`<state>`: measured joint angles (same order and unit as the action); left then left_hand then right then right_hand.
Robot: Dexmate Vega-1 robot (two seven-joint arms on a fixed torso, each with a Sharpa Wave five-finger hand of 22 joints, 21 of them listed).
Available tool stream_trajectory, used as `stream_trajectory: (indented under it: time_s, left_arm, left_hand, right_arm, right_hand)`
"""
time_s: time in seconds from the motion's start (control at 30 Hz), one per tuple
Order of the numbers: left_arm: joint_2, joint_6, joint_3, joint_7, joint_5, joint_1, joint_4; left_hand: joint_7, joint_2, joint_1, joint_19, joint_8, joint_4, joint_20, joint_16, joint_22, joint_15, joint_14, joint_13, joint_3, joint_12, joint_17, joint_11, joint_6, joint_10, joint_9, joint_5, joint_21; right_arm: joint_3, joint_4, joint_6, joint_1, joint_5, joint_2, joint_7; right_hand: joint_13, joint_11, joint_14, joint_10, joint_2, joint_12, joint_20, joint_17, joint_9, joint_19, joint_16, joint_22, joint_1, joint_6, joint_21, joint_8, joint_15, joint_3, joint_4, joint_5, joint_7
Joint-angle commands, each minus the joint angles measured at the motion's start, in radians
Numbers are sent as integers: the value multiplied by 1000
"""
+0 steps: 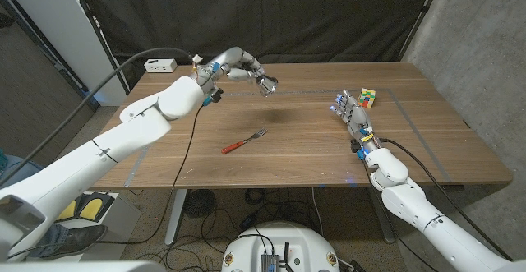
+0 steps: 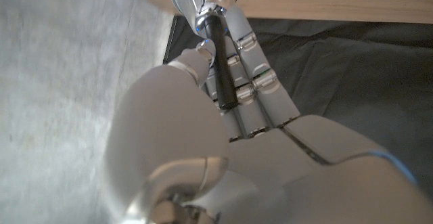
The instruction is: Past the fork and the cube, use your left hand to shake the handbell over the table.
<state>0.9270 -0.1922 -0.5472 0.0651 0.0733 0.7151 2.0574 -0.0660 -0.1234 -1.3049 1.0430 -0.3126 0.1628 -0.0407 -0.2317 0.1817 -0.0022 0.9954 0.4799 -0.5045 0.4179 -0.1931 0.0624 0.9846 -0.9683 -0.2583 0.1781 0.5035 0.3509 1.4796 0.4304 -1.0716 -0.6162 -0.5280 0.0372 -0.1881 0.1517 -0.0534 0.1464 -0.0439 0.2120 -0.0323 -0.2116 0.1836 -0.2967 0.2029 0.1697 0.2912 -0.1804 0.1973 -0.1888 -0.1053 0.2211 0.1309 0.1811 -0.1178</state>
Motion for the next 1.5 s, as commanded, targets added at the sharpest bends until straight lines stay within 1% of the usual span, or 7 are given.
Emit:
stream_trajectory:
  time_s: [0.03, 0.3, 0.43, 0.6, 0.97, 1.33, 1.5]
  left_arm:
    - [53, -619, -202, -183, 702, -98, 82]
    - [38, -724, -249, -329, 994, -108, 50]
    - [-19, -769, -315, -446, 1396, -118, -50]
    - [-120, -702, -259, -597, 1792, -77, -175]
    - [-172, -493, -67, -615, 1777, 4, -134]
    - [-233, -453, -17, -622, 1904, 33, -152]
    - [-240, -380, 75, -653, 1616, 53, -68]
  left_hand:
    - [3, -4, -1, -6, -5, 1, 2, -1, 1, -150, 150, 8, 4, 7, -7, 2, 12, -7, 0, 6, 4]
    - [10, -4, 1, -9, -3, 0, 3, -2, 2, -151, 151, 15, 6, 6, -9, 5, 12, -5, 1, 6, 5]
    - [15, -4, 2, -11, -3, 0, 1, -2, 2, -154, 149, 18, 7, 6, -10, 8, 14, -7, 1, 6, 5]
    - [26, -3, 10, -9, -4, -4, -6, -6, 2, -165, 157, 23, 12, 7, -11, 22, 19, -12, 2, 6, 8]
    - [38, -3, 20, -15, -2, -9, -16, -4, 2, -174, 153, 31, 15, 2, -11, 32, 19, -12, 4, 5, 9]
    - [39, -4, 24, -24, -2, -9, -17, -4, 2, -176, 151, 38, 18, -1, -13, 31, 21, -11, 6, 5, 9]
    - [44, -4, 26, -26, -1, -9, -18, -4, 3, -179, 148, 41, 20, -3, -16, 36, 18, -13, 6, 5, 9]
  right_arm:
    - [-4, -6, 4, -5, -13, 1, -12]
    - [5, -26, 2, 9, -17, 7, -30]
    - [8, -34, 2, 14, -19, 10, -36]
    - [10, -42, 3, 17, -22, 14, -39]
    - [5, -50, 10, 13, -27, 16, -41]
    - [1, -55, 10, 14, -34, 11, -49]
    - [1, -59, 6, 17, -38, 12, -52]
  right_hand:
    - [-4, 6, -3, 4, -10, -1, -3, -2, 3, -5, 2, 2, 2, -9, -3, -2, -4, 3, 4, -3, -4]
    - [-4, 7, -3, 5, -10, -1, -3, -2, 3, -5, 2, 2, 2, -10, -3, -2, -5, 3, 4, -3, -4]
    - [-4, 7, -2, 4, -10, -1, -3, -2, 3, -5, 1, 2, 1, -10, -3, -2, -4, 3, 4, -3, -4]
    - [-4, 7, -2, 4, -10, -1, -3, -2, 3, -5, 1, 2, 1, -9, -3, -1, -4, 2, 4, -3, -4]
    - [-4, 6, -2, 4, -11, -2, -3, -2, 3, -5, 1, 2, 1, -8, -3, -1, -4, 2, 5, -3, -5]
    - [-4, 5, -5, 5, -11, -1, -2, -2, 3, -7, 2, 2, 2, -8, -3, -1, -4, 2, 5, -4, -4]
    - [-4, 6, -6, 6, -11, -1, -2, -2, 3, -9, 3, 2, 2, -9, -2, -1, -4, 2, 5, -4, -4]
